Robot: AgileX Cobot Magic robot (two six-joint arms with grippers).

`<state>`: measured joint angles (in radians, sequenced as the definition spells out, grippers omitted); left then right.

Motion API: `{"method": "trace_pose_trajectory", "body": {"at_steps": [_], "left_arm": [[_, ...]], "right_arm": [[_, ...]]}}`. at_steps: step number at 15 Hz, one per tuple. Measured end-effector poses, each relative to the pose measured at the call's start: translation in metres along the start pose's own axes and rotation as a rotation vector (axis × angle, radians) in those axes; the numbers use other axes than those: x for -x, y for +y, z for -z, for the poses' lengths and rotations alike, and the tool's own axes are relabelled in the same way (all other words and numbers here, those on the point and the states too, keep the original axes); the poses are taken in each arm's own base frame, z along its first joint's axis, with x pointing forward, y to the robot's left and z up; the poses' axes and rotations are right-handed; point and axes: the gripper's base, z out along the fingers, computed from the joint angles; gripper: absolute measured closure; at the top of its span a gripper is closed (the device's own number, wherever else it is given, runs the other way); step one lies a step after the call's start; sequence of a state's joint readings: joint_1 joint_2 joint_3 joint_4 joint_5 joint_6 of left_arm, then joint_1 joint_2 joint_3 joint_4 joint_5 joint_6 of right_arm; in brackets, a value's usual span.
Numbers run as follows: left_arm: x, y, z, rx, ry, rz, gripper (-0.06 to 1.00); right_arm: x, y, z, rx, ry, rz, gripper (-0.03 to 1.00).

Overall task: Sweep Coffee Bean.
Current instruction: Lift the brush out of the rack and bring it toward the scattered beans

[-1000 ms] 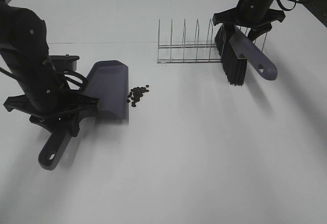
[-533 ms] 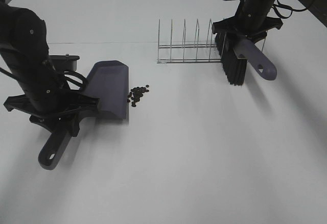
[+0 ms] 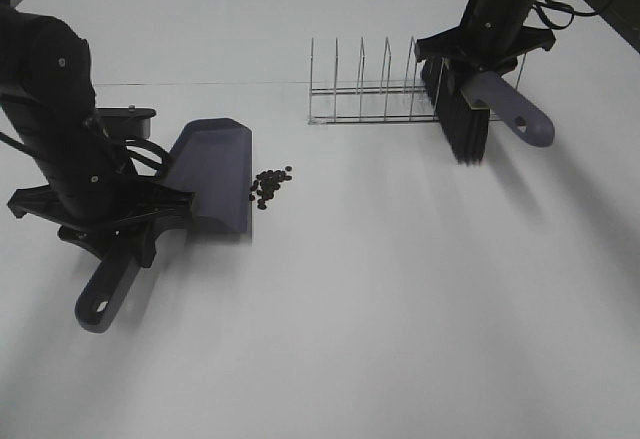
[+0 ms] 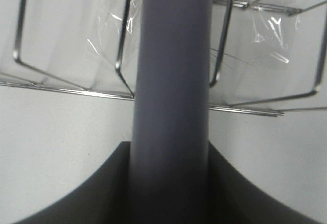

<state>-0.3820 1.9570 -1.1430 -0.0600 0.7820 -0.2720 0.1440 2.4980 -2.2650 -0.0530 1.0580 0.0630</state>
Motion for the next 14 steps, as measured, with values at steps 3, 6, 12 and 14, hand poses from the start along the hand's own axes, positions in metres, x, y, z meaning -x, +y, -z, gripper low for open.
{"method": "trace_pose_trajectory", "body": {"at_steps": [3,6,12,14], "left_arm": [[0.0,0.0,0.0,0.0,0.0,0.0,0.6],[0.0,0.0,0.0,0.0,0.0,-0.003,0.6],[0.0,0.0,0.0,0.0,-0.001,-0.017,0.6],[0.0,0.0,0.0,0.001,-0.001,-0.011,0.6]], "right_arm": [[0.013,-0.003,0.048,-0.015,-0.096,0.005,0.66],[0.017,-0.005,0.084,-0.019,-0.144,0.003,0.66],[0.007,-0.008,0.138,-0.023,-0.099,-0.004,0.66],[-0.002,-0.005,0.149,0.028,-0.082,0.0,0.66]]}}
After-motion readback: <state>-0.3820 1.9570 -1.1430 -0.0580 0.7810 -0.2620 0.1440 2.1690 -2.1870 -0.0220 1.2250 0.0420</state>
